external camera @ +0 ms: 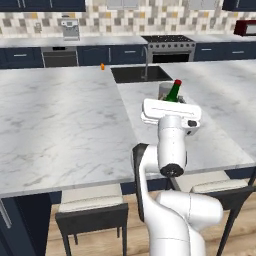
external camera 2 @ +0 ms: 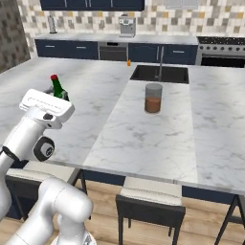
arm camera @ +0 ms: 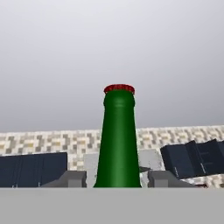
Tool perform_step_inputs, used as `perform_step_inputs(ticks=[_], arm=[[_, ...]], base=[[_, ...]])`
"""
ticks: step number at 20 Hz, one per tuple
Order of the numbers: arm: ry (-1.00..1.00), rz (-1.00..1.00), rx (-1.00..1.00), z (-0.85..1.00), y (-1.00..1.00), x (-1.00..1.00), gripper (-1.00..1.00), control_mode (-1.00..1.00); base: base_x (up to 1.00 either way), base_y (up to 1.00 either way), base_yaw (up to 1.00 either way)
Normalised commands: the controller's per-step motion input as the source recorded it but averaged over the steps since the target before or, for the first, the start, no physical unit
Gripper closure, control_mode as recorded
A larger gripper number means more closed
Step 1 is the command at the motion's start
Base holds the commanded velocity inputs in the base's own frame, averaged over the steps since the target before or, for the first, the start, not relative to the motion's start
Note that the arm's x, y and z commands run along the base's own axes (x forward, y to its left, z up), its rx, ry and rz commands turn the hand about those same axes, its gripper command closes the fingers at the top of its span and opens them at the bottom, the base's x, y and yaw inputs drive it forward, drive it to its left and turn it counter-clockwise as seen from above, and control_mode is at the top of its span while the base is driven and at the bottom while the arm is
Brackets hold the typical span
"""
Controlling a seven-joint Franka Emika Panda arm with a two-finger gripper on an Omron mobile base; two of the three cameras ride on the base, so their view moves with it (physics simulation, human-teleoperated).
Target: Open the cabinet directly in front. Then move the beer and the mug to the dining counter with the jar on it.
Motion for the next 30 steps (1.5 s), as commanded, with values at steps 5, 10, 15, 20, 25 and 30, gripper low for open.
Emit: perform_step_inputs(ticks=[5,10,15,20,25,30], arm=[[0.38,0.0,0.06,-0.01,-0.25,0.0,1.0,-1.0],[0.52,0.01,0.04,-0.2,-0.18,0.02,1.0,-1.0],[0.53,0.04,0.0,-0.37,-0.19,0.0,1.0,-1.0],[0.33,0.03,0.0,-0.28,-0.03,0.01,1.0,-1.0],[0.0,0.0,0.0,-0.08,0.0,0.33,1.0,-1.0],[0.02,0.0,0.0,-0.28,0.0,0.85,1.0,-1.0]], base=[[0.0,0.0,0.0],[0.0,0.0,0.0],[0.0,0.0,0.0],[0.0,0.0,0.0],[0.0,0.0,0.0],[0.0,0.0,0.0]])
